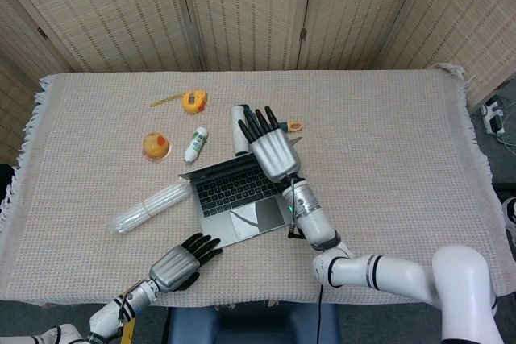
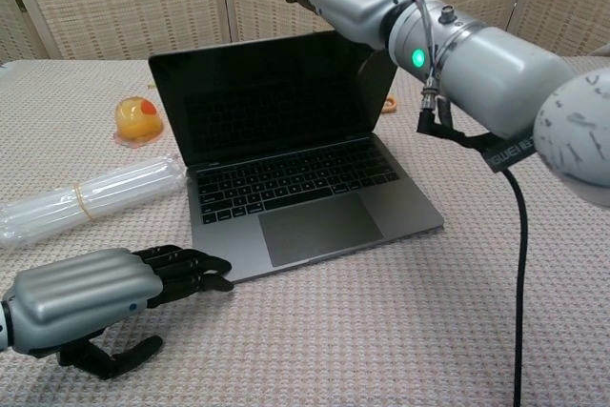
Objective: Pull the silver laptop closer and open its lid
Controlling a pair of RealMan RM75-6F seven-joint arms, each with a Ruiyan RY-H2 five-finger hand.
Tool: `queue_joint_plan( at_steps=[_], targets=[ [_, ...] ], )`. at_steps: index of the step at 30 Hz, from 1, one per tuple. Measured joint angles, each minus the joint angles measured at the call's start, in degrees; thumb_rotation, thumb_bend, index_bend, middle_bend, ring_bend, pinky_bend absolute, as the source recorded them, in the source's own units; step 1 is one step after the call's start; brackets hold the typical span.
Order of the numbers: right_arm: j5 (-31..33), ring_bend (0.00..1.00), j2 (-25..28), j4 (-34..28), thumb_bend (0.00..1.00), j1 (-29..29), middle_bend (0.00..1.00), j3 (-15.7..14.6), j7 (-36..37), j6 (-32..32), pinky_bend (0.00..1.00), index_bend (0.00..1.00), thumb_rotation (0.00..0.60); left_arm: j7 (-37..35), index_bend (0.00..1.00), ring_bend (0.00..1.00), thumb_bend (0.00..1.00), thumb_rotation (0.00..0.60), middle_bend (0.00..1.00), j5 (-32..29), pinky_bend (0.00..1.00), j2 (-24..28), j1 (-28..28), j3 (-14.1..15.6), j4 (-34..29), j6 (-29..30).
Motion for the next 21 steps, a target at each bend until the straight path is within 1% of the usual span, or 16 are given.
queue_joint_plan(
  at_steps=[10,15,21],
  targets=[
    [5.40,0.00,-0.62,3.87,0.48,4.20,0.00,2.23,-0.66,-0.41,0.00,0.00,0.600,0.56,0.06,0.01,0.65,0.600,0.00,-0.40,0.00,0.08,-0.11,-0.13,-0.50,-0.29],
    [8.32,0.00,-0.88,5.72,0.48,6.37,0.00,2.79,-0.89,-0.58,0.00,0.00,0.600,0.68,0.06,0.01,0.73,0.600,0.00,-0.62,0.00,0.63,-0.37,-0.31,-1.39,-0.57],
    [11.07,0.00,-1.09,7.54,0.47,7.68,0.00,2.95,-0.76,-0.58,0.00,0.00,0.600,0.99,0.06,0.01,0.74,0.600,0.00,-1.00,0.00,0.91,-0.48,-0.46,-1.84,-0.77]
  ],
)
